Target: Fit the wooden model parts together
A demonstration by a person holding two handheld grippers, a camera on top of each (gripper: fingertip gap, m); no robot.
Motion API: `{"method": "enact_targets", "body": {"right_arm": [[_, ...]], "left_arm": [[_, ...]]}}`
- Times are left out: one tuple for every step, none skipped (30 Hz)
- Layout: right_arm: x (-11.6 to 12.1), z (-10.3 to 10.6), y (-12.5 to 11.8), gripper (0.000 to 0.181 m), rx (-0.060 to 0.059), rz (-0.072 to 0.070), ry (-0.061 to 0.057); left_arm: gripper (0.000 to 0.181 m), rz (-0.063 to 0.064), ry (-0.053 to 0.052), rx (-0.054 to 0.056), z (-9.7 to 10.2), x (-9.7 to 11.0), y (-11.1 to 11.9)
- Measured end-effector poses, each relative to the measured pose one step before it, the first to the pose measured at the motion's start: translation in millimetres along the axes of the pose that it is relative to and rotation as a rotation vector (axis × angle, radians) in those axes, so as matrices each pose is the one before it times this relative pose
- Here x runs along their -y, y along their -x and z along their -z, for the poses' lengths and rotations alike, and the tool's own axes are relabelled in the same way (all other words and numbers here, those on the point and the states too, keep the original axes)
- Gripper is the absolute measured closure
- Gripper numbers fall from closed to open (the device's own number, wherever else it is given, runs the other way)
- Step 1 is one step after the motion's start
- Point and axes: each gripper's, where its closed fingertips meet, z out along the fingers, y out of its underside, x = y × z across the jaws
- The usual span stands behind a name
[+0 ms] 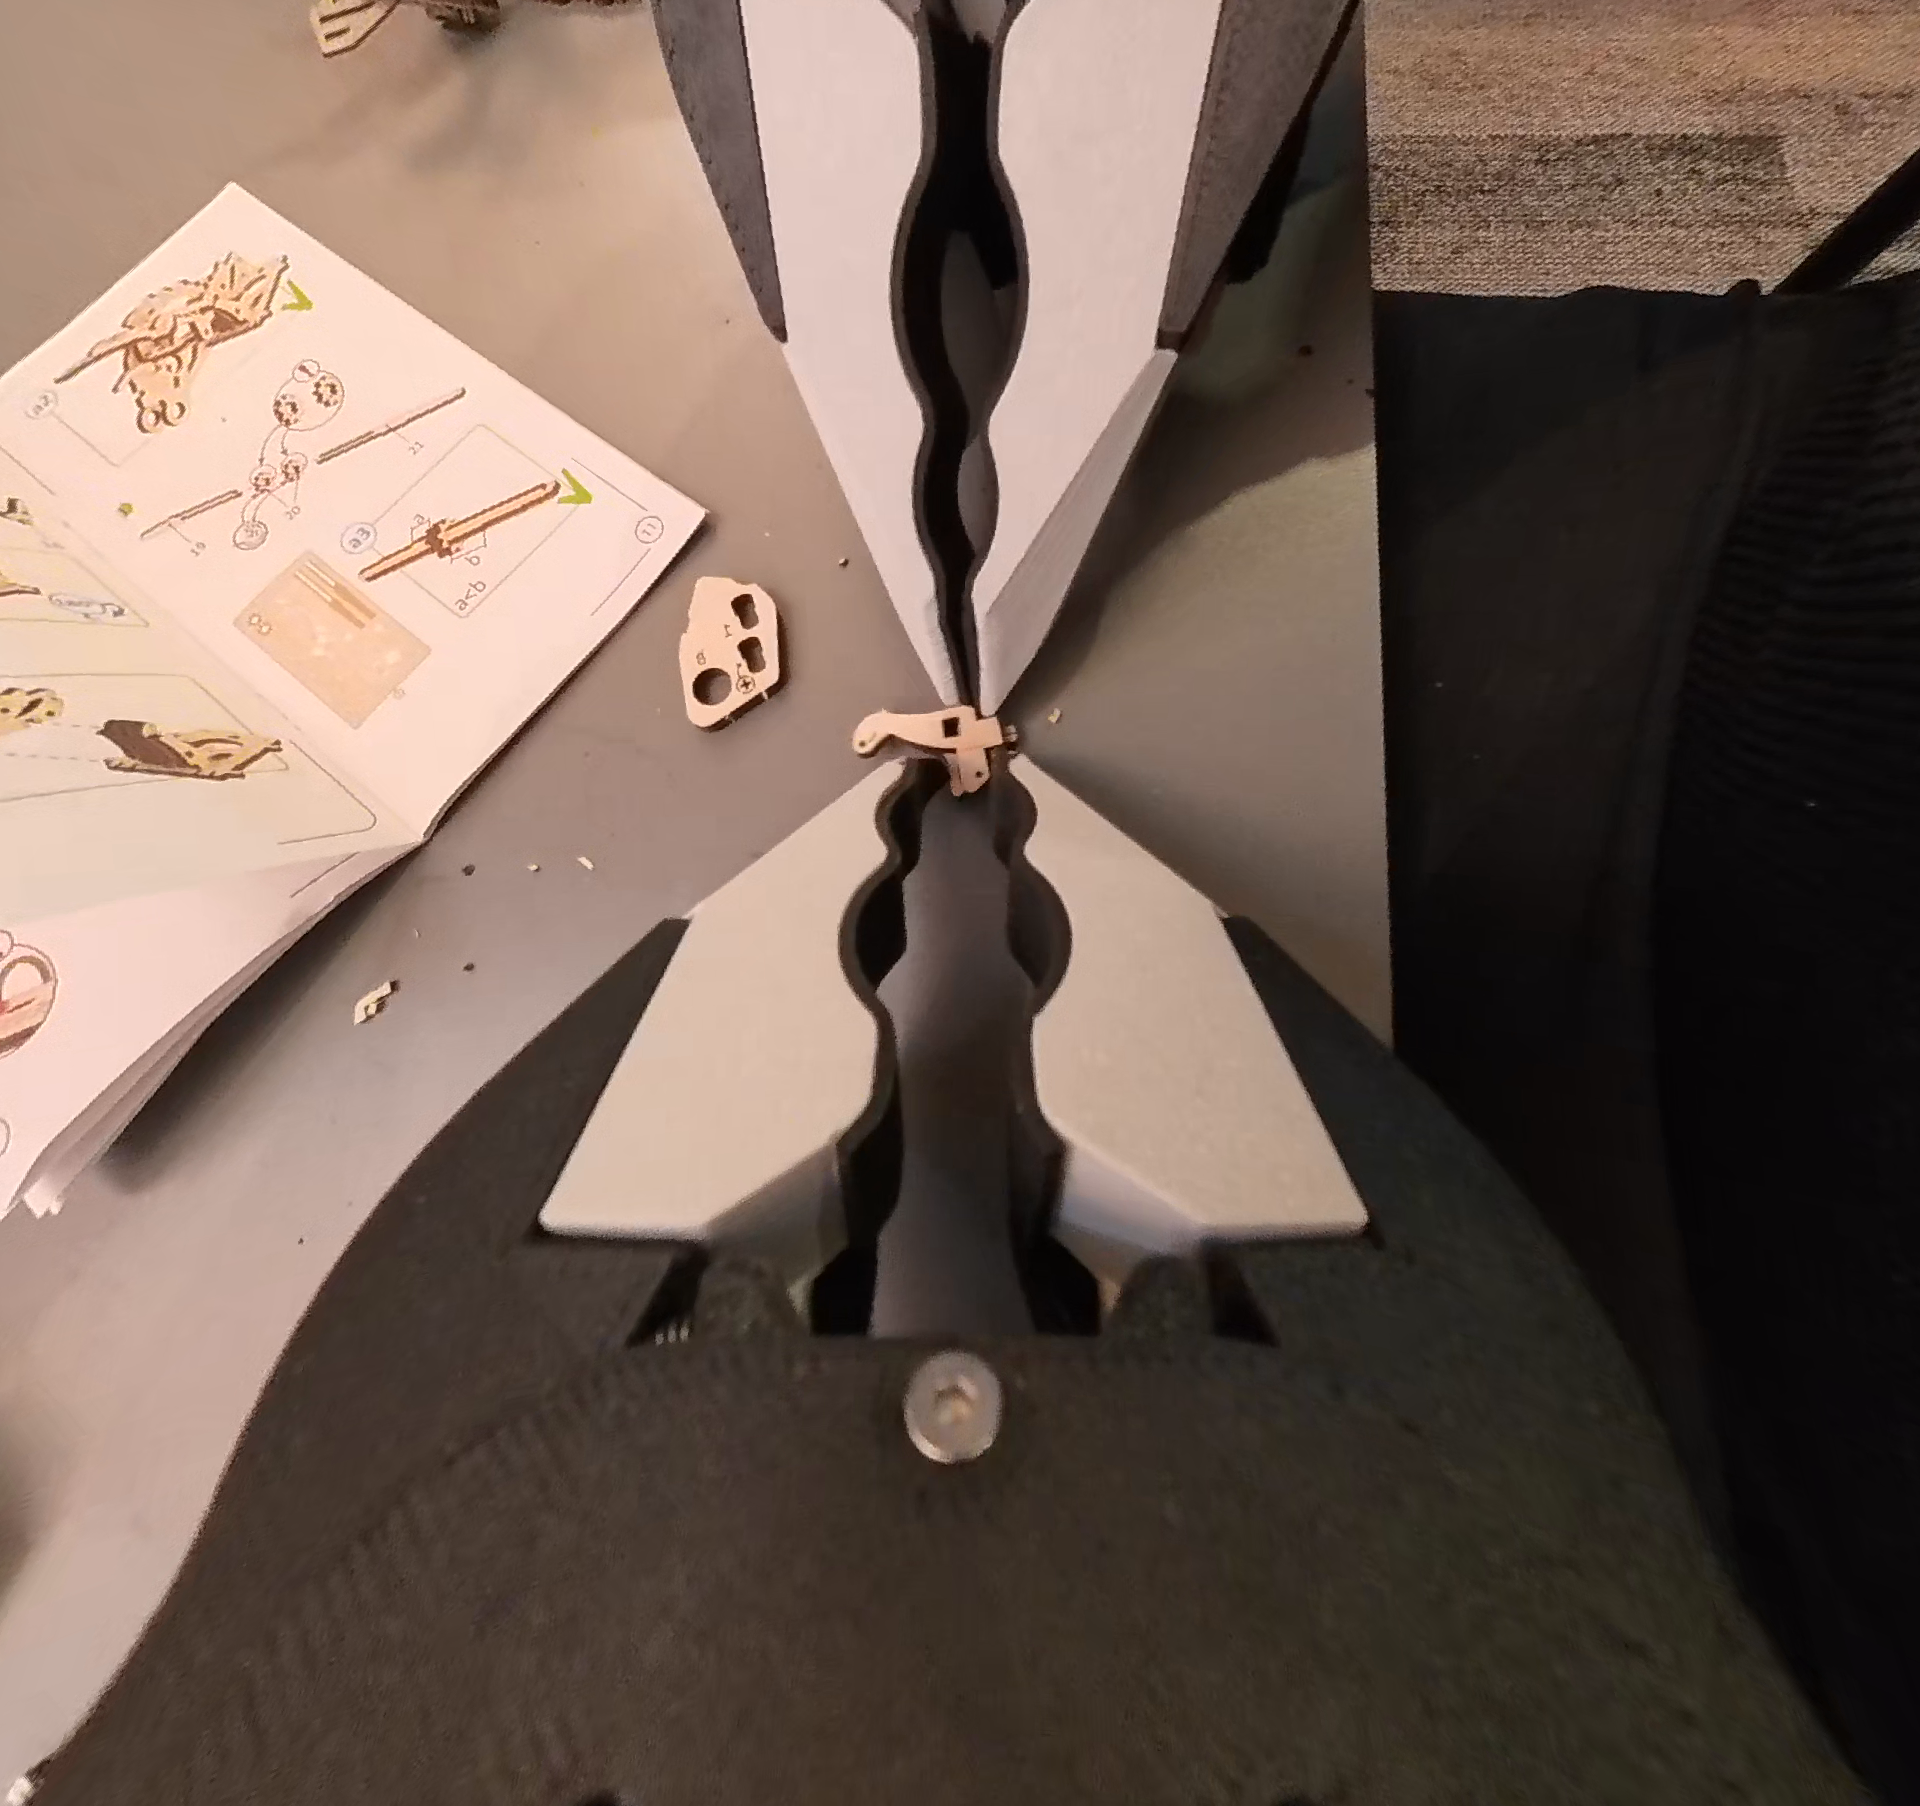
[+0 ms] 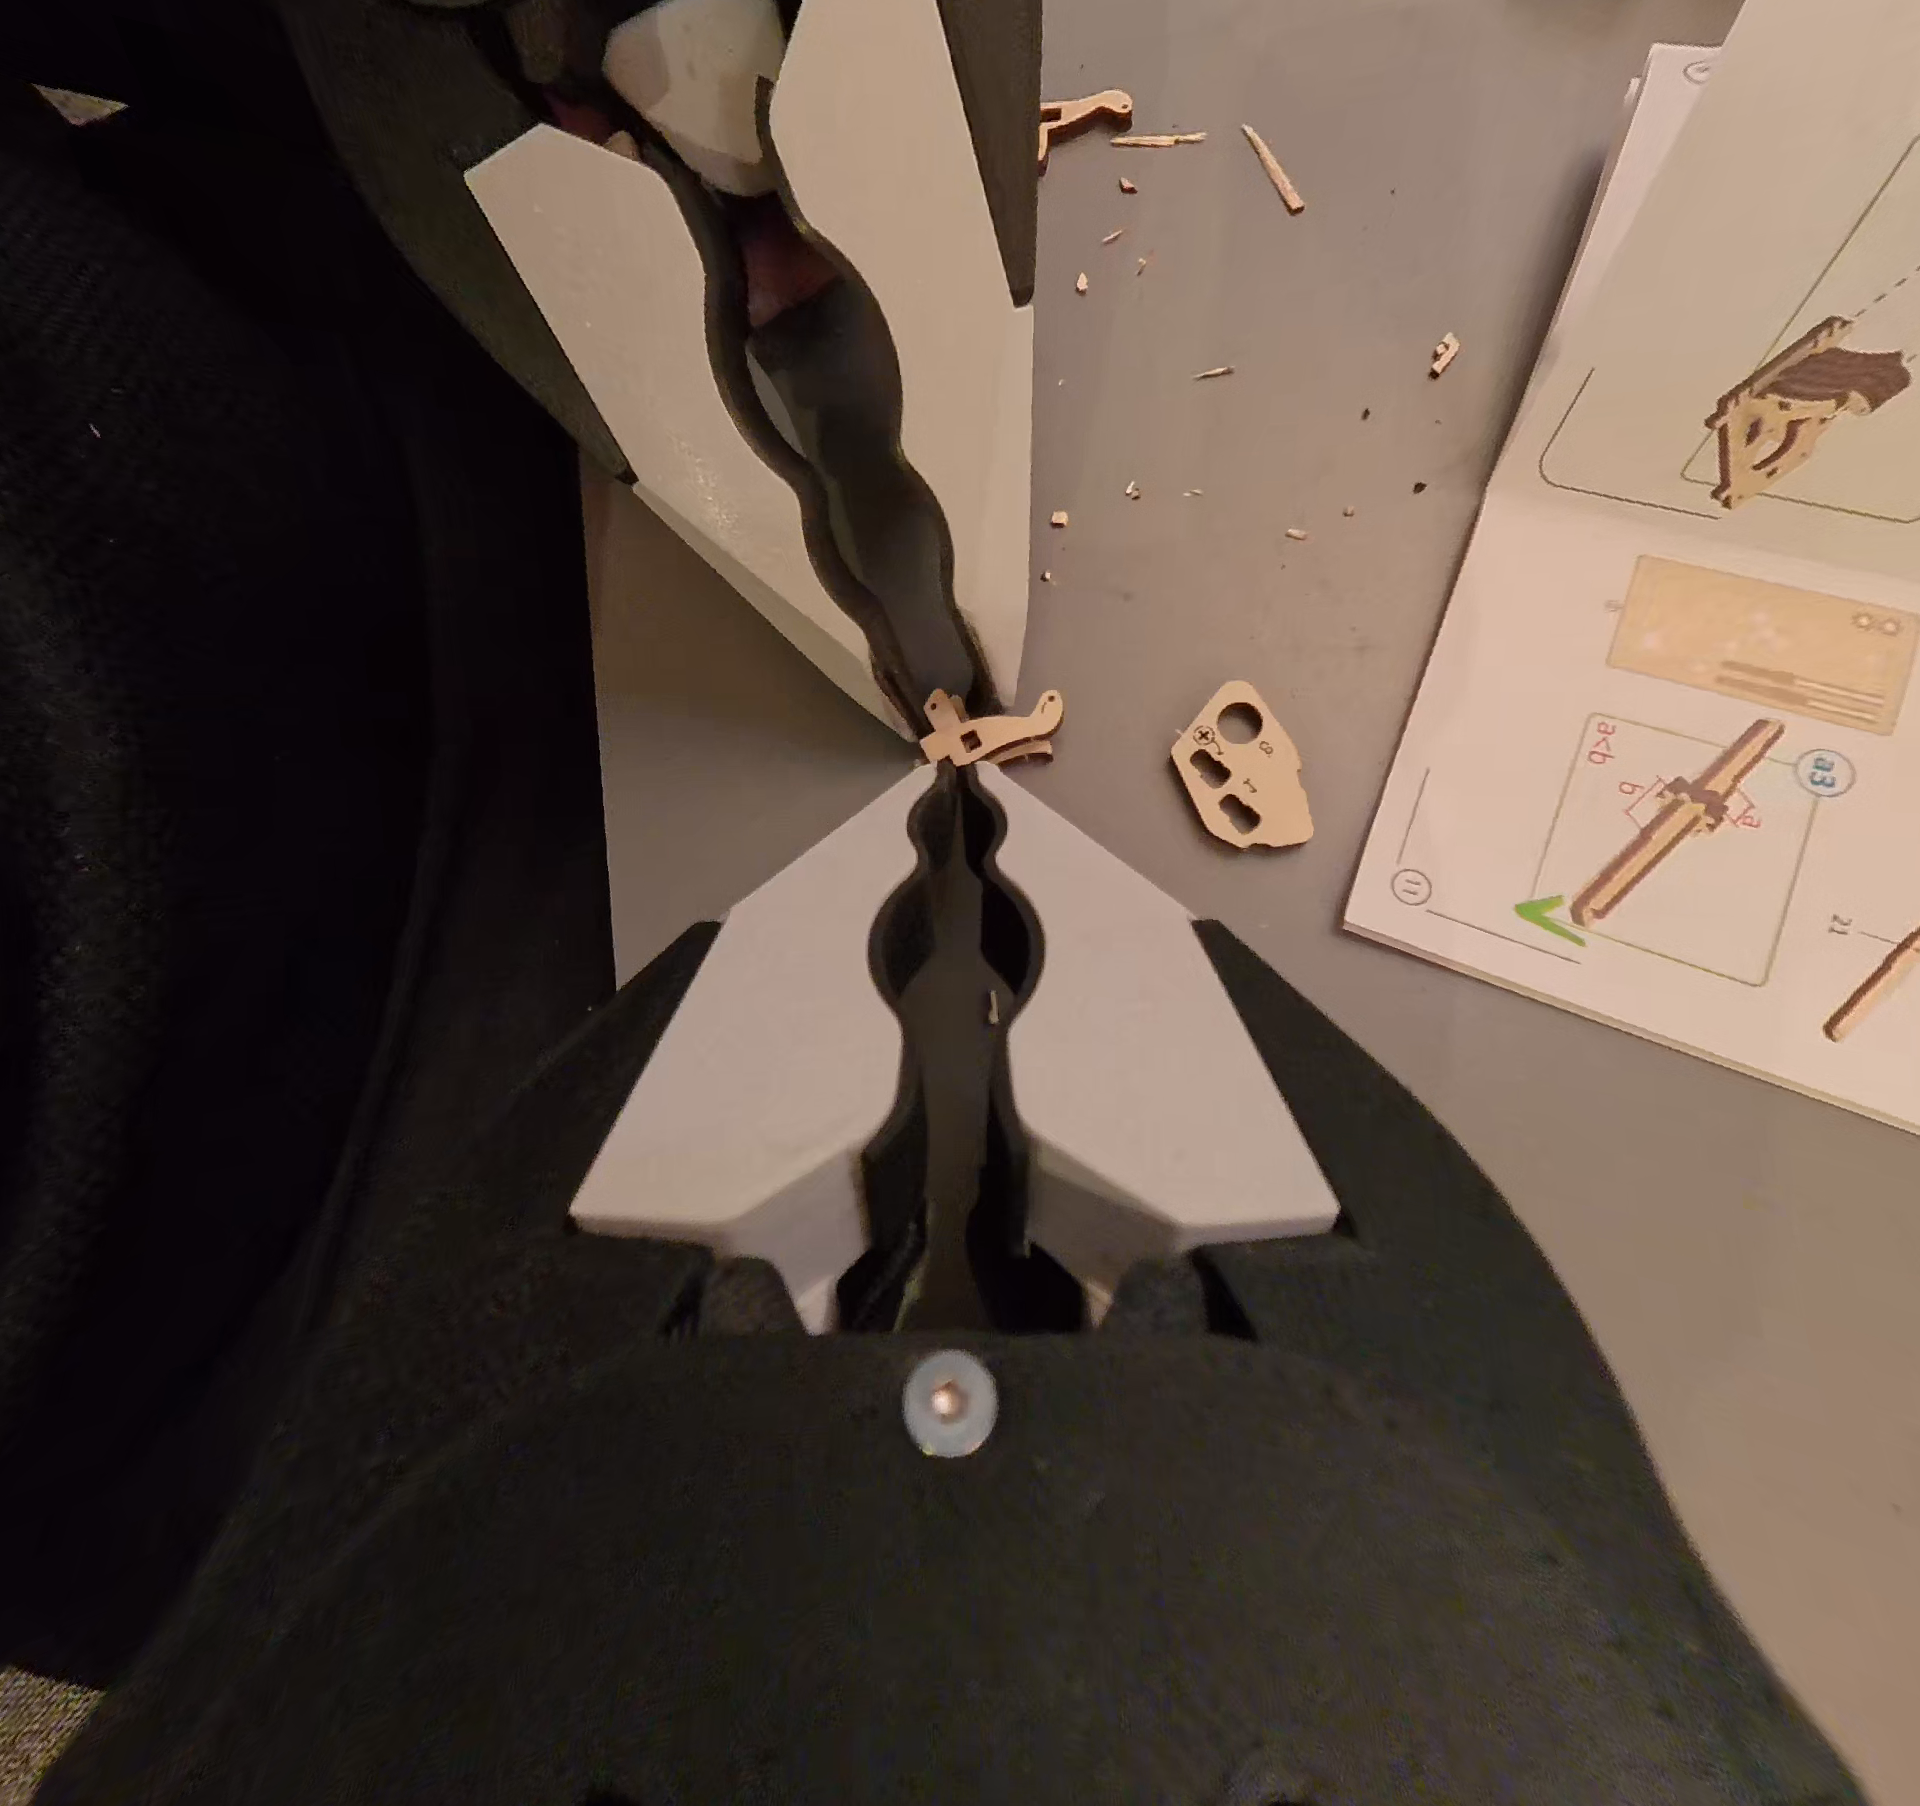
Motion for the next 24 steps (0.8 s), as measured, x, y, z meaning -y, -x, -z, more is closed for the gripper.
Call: {"method": "enact_targets", "body": {"right_arm": [[-0.16, 0.07, 0.06, 0.181, 0.0007, -0.0004, -0.0004], [-0.06, 0.02, 0.19, 0.181, 0.0014, -0.0007, -0.0011], [-0.09, 0.03, 0.21, 0.181, 0.0023, -0.0011, -0.0004], [-0.12, -0.07, 0.1, 0.181, 0.001, 0.0, 0.0009], [-0.13, -0.13, 0.01, 0.181, -0.0001, 0.0002, 0.0015], [0.08, -0.01, -0.04, 0.181, 0.0009, -0.0008, -0.0001], [0.05, 0.17, -0.01, 0.181, 0.0008, -0.0004, -0.0004], [0.0, 0.43, 0.06, 0.181, 0.0017, -0.0003, 0.0009], [0.15, 0.58, -0.15, 0.181, -0.0003, -0.0013, -0.0011], [0.15, 0.53, -0.47, 0.181, -0.001, -0.0029, -0.0012], [0.08, 0.5, -0.58, 0.181, -0.0013, -0.002, -0.0017], [-0.28, 0.14, -0.51, 0.181, -0.0013, -0.0021, -0.0001], [-0.97, -0.08, -0.41, 0.181, -0.0003, -0.0025, 0.0048], [-1.02, -0.22, -0.65, 0.181, -0.0017, -0.001, 0.0052], [-0.68, -0.44, -0.3, 0.181, -0.0001, -0.0003, 0.0029], [-0.3, -0.46, 0.04, 0.181, 0.0016, 0.0003, 0.0012], [-0.12, -0.45, 0.08, 0.181, 0.0019, 0.0006, 0.0004], [0.38, -0.28, 0.18, 0.181, 0.0023, 0.001, -0.0012], [0.2, -0.22, -0.11, 0.181, 0.0009, 0.002, 0.0006], [0.17, -0.24, -0.07, 0.181, 0.0009, 0.0011, 0.0013], [0.2, -0.19, 0.1, 0.181, 0.0022, 0.0003, 0.0006], [0.11, -0.19, 0.06, 0.181, 0.0021, 0.0009, -0.0003], [0.11, 0.0, -0.01, 0.181, 0.0018, -0.0007, -0.0003], [0.03, -0.03, -0.07, 0.181, 0.0016, -0.0018, -0.0003]], "left_arm": [[0.17, 0.0012, 0.0017, 0.0013, -0.01, -0.28, 0.4], [0.169, -0.0004, 0.0067, 0.0003, -0.22, -1.12, 0.28], [0.169, -0.001, -0.0021, -0.0036, 0.05, 0.38, -0.37], [0.168, -0.0023, 0.0018, 0.0007, -0.06, 0.07, 0.29], [0.168, -0.004, 0.002, 0.0008, -0.2, 0.06, 0.24], [0.168, -0.0006, 0.0008, -0.0017, -0.05, 0.12, 0.03], [0.168, -0.0002, 0.0002, -0.001, -0.13, 0.1, -0.01], [0.169, -0.0011, -0.0003, -0.0019, -0.08, 0.1, -0.24], [0.169, 0.0, -0.0002, -0.0026, 0.01, -0.01, -0.23], [0.17, 0.0005, 0.0004, -0.0013, 0.01, -0.05, 0.01], [0.169, -0.0006, 0.0004, -0.0006, 0.11, -0.16, 0.15], [0.17, -0.001, 0.0007, 0.0005, 0.09, -0.17, 0.41], [0.17, -0.0001, 0.0009, 0.0007, 0.03, -0.13, 0.55], [0.171, -0.0009, 0.0021, 0.0005, 0.06, -0.11, 0.49], [0.171, -0.0022, 0.0025, 0.0009, 0.07, -0.13, 0.51], [0.172, -0.0037, 0.0024, -0.0012, -0.04, 0.02, 0.0], [0.172, -0.0029, 0.0014, -0.0028, -0.12, 0.03, -0.24], [0.173, -0.0026, 0.0012, -0.0029, -0.12, 0.19, -0.32], [0.174, -0.0026, 0.0013, -0.0048, -0.22, 0.13, -0.5], [0.174, -0.0031, 0.0017, -0.0019, -0.18, 0.21, -0.09], [0.174, -0.0031, 0.0026, 0.0, -0.14, 0.08, 0.39], [0.175, -0.0035, 0.0023, -0.0022, -0.12, 0.09, 0.03], [0.175, -0.0025, 0.0017, -0.0046, -0.14, 0.14, -0.24], [0.175, -0.0014, 0.0021, -0.0046, -0.09, -0.09, -0.15]]}}
